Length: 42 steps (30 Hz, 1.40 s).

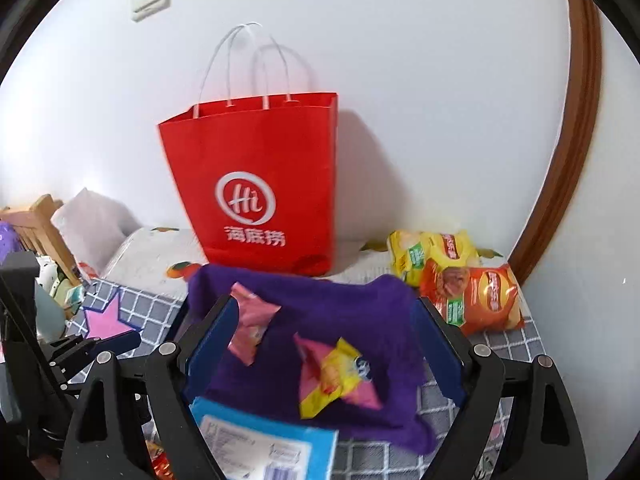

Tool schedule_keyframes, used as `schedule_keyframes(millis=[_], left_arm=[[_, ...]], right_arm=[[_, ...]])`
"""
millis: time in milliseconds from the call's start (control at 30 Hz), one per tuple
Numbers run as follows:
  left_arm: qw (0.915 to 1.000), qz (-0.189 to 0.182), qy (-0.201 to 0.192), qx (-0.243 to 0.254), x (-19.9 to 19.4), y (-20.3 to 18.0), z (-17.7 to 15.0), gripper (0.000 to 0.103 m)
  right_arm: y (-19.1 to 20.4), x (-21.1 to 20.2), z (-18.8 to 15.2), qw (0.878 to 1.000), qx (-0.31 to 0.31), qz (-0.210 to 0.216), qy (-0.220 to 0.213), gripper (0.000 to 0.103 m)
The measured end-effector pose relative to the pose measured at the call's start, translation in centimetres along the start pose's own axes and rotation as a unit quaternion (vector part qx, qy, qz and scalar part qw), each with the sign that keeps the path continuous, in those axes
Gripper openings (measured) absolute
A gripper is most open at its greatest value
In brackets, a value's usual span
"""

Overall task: Organize snacks
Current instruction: 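Open both tools to release the packets onto the purple towel, then grasp the green snack bag with left tool while right tool grasps blue candy bag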

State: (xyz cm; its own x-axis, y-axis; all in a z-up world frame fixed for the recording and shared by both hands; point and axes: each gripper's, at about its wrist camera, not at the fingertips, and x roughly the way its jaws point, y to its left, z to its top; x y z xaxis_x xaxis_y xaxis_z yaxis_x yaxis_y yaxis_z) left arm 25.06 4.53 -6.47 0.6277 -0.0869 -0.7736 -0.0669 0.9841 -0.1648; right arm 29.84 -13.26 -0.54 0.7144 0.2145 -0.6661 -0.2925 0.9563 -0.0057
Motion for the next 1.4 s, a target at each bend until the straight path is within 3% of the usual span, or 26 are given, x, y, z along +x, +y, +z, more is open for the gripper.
schedule_keyframes(millis=[200,433,667,767,1000,1100,1133,1267,1400], left_arm=[[0.9999,-0.008,-0.009,-0.004,-2.3,1.0,-3.0,0.051],[0.9998,-0.015,-0.011,0.005,-4.2,2.0,-6.7,0.051],[0.9999,-0.009,-0.006,0.000,-5.7,3.7,-10.0,0.065],[1.0000,-0.008,-0.003,0.001,-6.3,4.1,-11.3,0.066],[1.0000,-0.003,0.001,0.007,-7.4,4.7,-13.4,0.066],[1.0000,-0.006,0.003,0.007,-7.6,4.9,-14.2,0.066],[0.9999,-0.008,0.005,0.006,-7.5,5.0,-14.5,0.066],[0.9996,-0.023,0.013,0.009,-7.3,4.8,-15.4,0.066],[0.9989,-0.033,0.015,0.028,-7.2,3.9,-16.0,0.066]], right_arm=[[1.1,-1.4,-4.7,0.999,0.005,0.030,0.036,0.087],[1.0,-3.5,-11.8,0.999,0.020,0.021,0.036,0.084],[-1.1,-2.9,-18.8,0.997,0.044,-0.004,0.069,0.084],[-1.7,-1.6,-20.9,0.995,0.050,-0.006,0.081,0.084],[-0.8,1.0,-23.2,0.993,0.028,0.021,0.109,0.079],[-0.5,2.3,-23.6,0.993,0.027,0.007,0.115,0.075],[-0.5,2.8,-23.8,0.992,0.025,-0.003,0.121,0.069],[-0.9,2.9,-24.2,0.994,0.030,-0.015,0.100,0.056],[-1.2,2.8,-24.5,0.996,0.029,-0.012,0.088,0.054]])
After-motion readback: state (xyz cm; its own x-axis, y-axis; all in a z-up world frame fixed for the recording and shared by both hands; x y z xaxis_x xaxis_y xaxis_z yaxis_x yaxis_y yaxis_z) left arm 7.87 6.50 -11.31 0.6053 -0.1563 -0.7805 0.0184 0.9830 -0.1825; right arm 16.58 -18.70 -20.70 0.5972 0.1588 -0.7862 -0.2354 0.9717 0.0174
